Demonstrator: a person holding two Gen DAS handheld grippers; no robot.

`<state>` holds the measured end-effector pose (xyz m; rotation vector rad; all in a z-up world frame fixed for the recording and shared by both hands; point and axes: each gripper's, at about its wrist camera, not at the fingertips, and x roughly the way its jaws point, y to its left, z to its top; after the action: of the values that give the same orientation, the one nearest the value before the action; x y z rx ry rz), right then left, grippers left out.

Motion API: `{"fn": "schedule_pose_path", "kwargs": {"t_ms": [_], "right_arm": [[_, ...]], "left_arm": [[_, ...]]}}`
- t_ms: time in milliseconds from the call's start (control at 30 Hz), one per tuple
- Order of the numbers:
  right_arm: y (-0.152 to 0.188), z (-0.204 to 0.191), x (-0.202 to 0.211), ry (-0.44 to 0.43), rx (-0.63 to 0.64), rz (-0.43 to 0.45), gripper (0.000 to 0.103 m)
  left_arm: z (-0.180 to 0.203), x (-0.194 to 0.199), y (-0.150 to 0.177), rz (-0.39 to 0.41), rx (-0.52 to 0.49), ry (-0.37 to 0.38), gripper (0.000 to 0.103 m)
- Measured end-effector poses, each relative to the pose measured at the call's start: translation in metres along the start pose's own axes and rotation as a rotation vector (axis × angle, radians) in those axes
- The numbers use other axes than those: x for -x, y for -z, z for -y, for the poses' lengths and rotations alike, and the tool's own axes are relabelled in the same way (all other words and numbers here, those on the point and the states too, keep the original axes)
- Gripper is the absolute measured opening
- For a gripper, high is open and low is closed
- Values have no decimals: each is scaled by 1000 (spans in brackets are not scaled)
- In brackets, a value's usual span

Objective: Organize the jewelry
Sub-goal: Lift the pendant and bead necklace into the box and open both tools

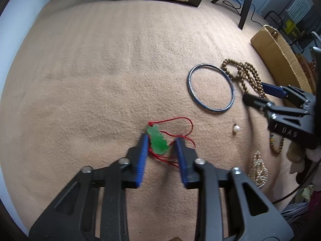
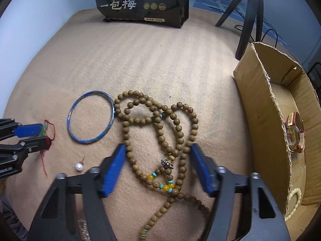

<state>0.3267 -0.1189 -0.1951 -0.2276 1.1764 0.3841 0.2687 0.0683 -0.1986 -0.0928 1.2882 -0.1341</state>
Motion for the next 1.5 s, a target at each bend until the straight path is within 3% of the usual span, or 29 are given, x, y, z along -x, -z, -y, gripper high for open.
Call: {"fn": "schedule_pose_path", "kwargs": {"t_ms": [133,233,500,833,1167,1500], "right_arm": [[-1,2,1,-37,-13,8,24],[-2,3,1,-71,-16,4,12],[2,4,18,-129,-35,34,12],[-3,8,78,-175,-59,178,12],[-4,12,145,-195,-54,326,12],[-7,17,199,-212,-47,432,12]], "left_arm": [[-3,-1,-1,4,14,7,19],[-3,0,-1,9,3,-3,19],[-9,10,-3,47,31,-21,18],[-18,42,-5,142,86,-14,18],[3,88,-13,268,90,42,18],[29,105,-19,316,40,63,18]]}}
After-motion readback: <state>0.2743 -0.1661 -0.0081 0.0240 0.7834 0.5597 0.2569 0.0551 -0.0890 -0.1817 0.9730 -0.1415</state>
